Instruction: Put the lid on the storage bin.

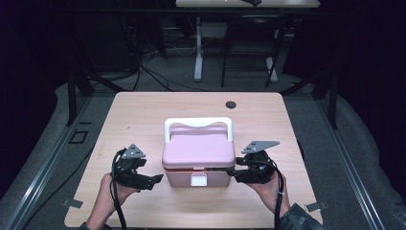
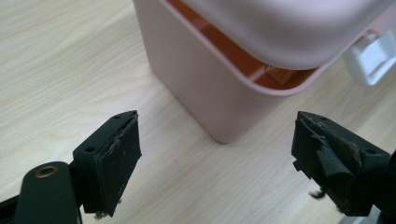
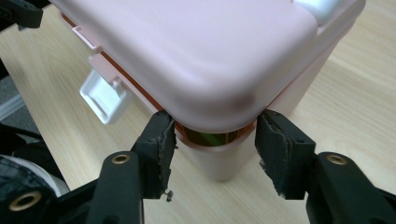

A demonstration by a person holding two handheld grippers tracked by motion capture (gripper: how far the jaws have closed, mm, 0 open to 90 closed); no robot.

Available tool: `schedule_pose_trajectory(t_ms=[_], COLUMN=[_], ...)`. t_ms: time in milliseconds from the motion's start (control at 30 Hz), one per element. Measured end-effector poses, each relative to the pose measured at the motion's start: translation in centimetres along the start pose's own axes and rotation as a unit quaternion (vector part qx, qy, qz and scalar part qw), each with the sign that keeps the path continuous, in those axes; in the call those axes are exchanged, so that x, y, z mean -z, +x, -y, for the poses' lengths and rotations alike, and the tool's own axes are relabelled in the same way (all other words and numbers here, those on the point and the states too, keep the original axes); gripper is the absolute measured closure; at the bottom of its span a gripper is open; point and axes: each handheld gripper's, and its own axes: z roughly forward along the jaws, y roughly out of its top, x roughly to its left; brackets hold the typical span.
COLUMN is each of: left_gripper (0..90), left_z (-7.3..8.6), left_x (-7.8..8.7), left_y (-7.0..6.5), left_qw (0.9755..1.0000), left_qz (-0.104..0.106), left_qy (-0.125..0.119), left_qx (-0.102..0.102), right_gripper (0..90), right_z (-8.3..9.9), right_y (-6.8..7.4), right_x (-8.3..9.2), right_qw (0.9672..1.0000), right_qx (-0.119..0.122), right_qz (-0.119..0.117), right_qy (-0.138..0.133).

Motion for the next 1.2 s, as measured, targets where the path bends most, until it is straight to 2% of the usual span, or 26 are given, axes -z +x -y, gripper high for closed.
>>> schedule_pose_trajectory(t_ms=[167,300,400,500,700,867,967,1033,1167,1200], left_gripper=[12.7,8.1,4.1,0.2,0.1,0.1,0.1,0.1,0.1,0.1], left_z=[0.4,0.5,0.6,0.9,1.3,1.7,1.9,2.1,2.2,2.2], left_x=[-0.7,-0.9,-1.0,-1.2,-1.6,-2.2,-2.5,-2.7,-3.1,-3.1], left_y=[0.6,0.8,1.2,1.7,3.0,4.0,4.5,4.8,5.3,5.4], left_qw=[0.9999,0.9997,0.9993,0.9984,0.9973,0.9959,0.9949,0.9946,0.9943,0.9943], left_qz=[-0.009,-0.017,-0.030,-0.048,-0.058,-0.070,-0.082,-0.082,-0.080,-0.080], left_qy=[0.011,0.016,0.022,0.028,0.037,0.046,0.047,0.050,0.054,0.053], left_qx=[0.008,0.010,0.009,0.012,0.025,0.035,0.035,0.038,0.045,0.045], right_gripper=[42.1,37.8,27.4,18.3,9.0,0.4,0.0,0.0,0.0,0.0], right_z=[0.3,0.6,0.8,1.2,2.6,4.0,4.6,4.9,5.2,5.2], right_y=[0.1,0.0,-0.1,-0.5,-2.5,-4.7,-5.9,-6.6,-7.4,-7.5], right_x=[-0.5,-0.9,-0.9,-0.7,0.4,0.9,0.9,0.8,0.7,0.6], right_qw=[0.9998,0.9993,0.9991,0.9986,0.9974,0.9940,0.9926,0.9918,0.9907,0.9903], right_qx=[0.000,0.002,0.005,0.012,0.003,-0.016,-0.032,-0.039,-0.045,-0.039], right_qz=[0.006,0.003,0.002,0.015,0.044,0.076,0.082,0.085,0.093,0.097], right_qy=[0.020,0.036,0.042,0.049,0.058,0.077,0.084,0.087,0.089,0.092])
